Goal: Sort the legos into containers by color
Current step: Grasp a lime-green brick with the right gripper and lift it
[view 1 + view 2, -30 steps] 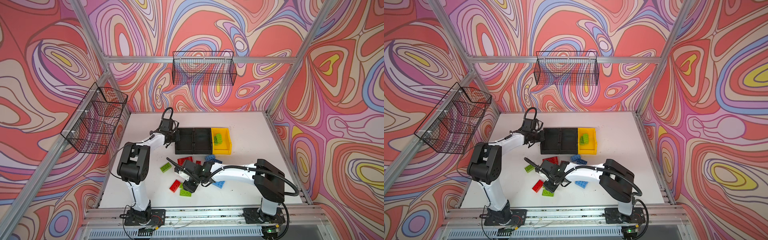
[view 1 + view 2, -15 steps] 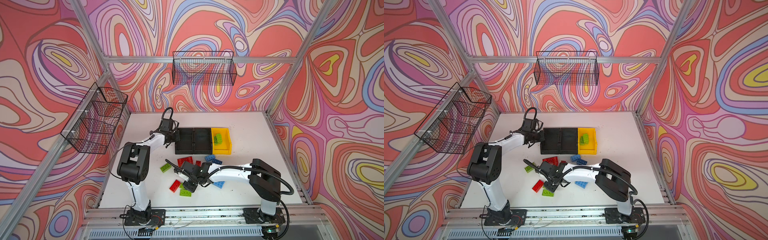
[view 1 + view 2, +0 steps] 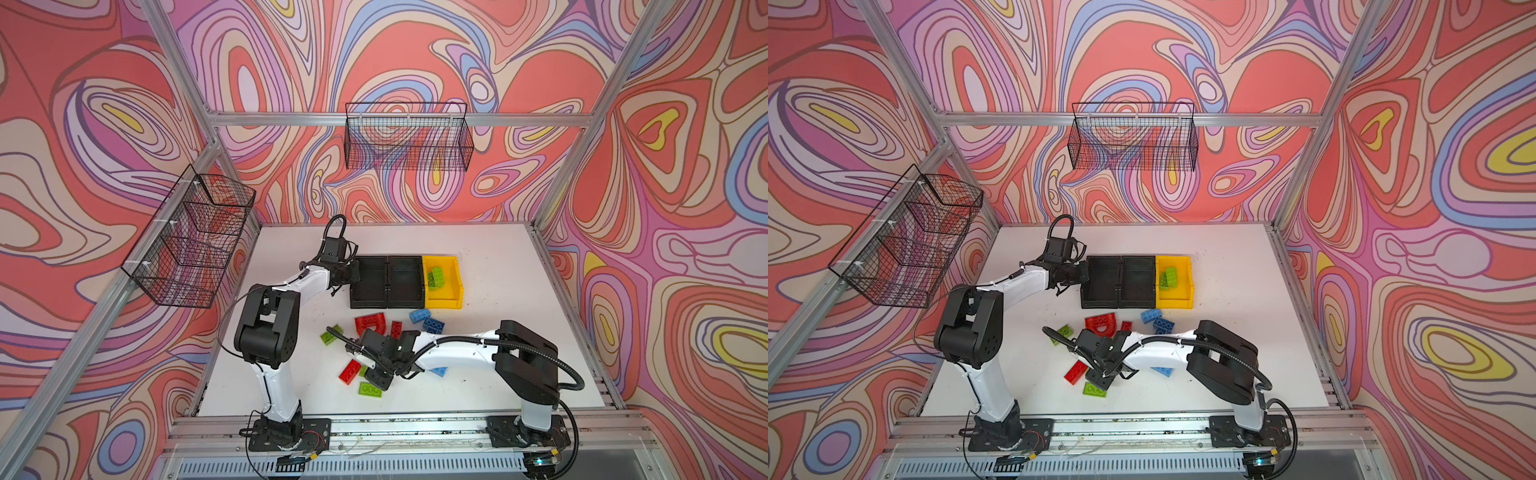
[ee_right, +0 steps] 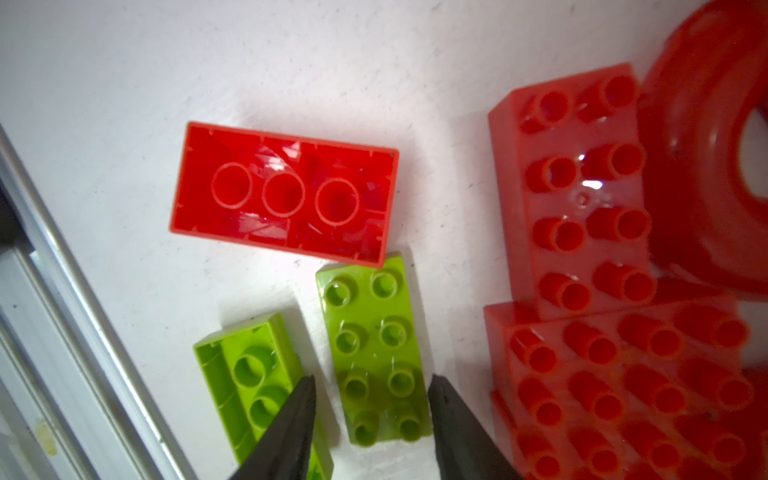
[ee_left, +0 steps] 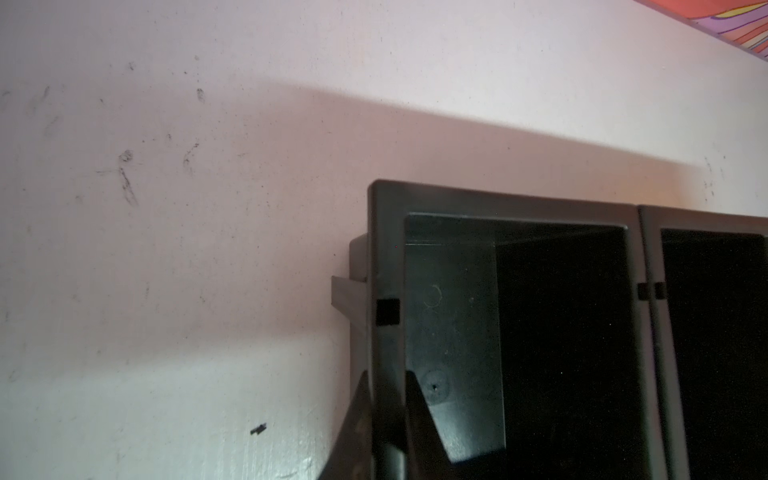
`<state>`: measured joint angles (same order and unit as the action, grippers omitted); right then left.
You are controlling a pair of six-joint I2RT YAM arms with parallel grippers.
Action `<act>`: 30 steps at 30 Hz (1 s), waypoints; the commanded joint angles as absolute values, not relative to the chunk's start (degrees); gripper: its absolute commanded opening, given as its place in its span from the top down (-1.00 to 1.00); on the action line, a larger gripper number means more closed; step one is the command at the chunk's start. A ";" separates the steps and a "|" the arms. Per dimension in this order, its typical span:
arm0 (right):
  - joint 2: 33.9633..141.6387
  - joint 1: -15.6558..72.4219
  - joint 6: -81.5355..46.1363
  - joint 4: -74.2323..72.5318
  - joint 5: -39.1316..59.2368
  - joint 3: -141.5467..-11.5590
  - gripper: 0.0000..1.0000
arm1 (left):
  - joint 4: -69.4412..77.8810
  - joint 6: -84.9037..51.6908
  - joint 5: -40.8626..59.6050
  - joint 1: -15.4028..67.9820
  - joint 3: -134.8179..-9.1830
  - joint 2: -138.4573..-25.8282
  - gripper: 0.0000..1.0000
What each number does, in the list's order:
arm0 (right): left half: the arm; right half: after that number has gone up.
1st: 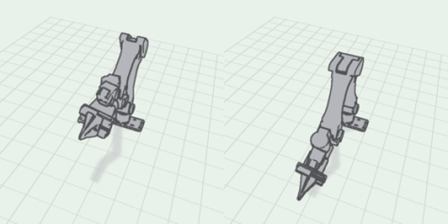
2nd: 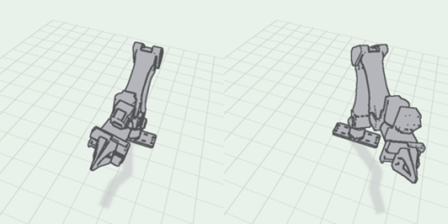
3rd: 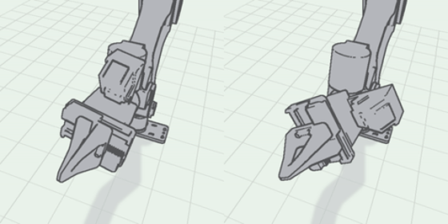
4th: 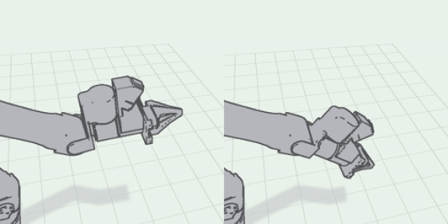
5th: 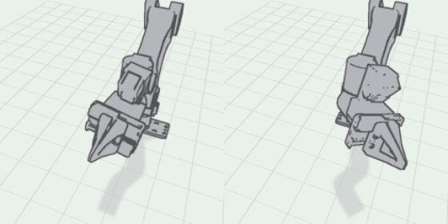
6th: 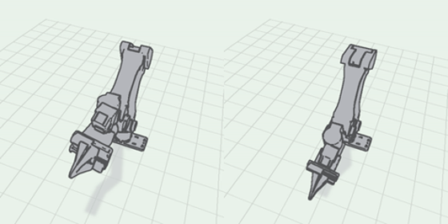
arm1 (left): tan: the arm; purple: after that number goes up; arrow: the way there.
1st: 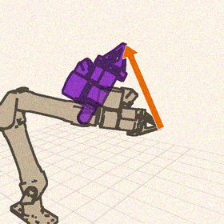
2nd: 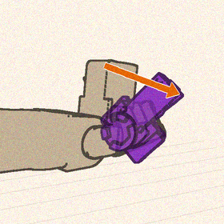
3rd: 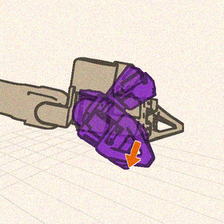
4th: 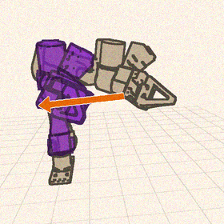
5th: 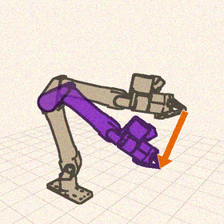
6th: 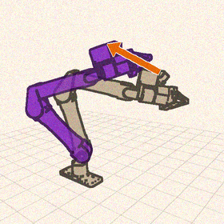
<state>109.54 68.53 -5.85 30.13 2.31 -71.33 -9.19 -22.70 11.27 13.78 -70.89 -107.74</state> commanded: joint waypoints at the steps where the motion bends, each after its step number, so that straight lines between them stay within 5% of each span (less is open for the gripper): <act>1: 111.10 69.51 -5.36 29.73 1.51 -71.02 0.03 | -10.40 -22.83 11.58 13.64 -71.03 -107.51 0.92; 16: 112.65 69.61 -7.87 29.09 -2.05 -70.89 0.27 | -10.37 -22.83 11.40 13.70 -70.84 -107.37 0.92; 30: 98.62 64.89 -11.65 28.26 -4.24 -69.05 0.39 | -10.28 -22.77 11.27 13.58 -70.75 -107.46 0.92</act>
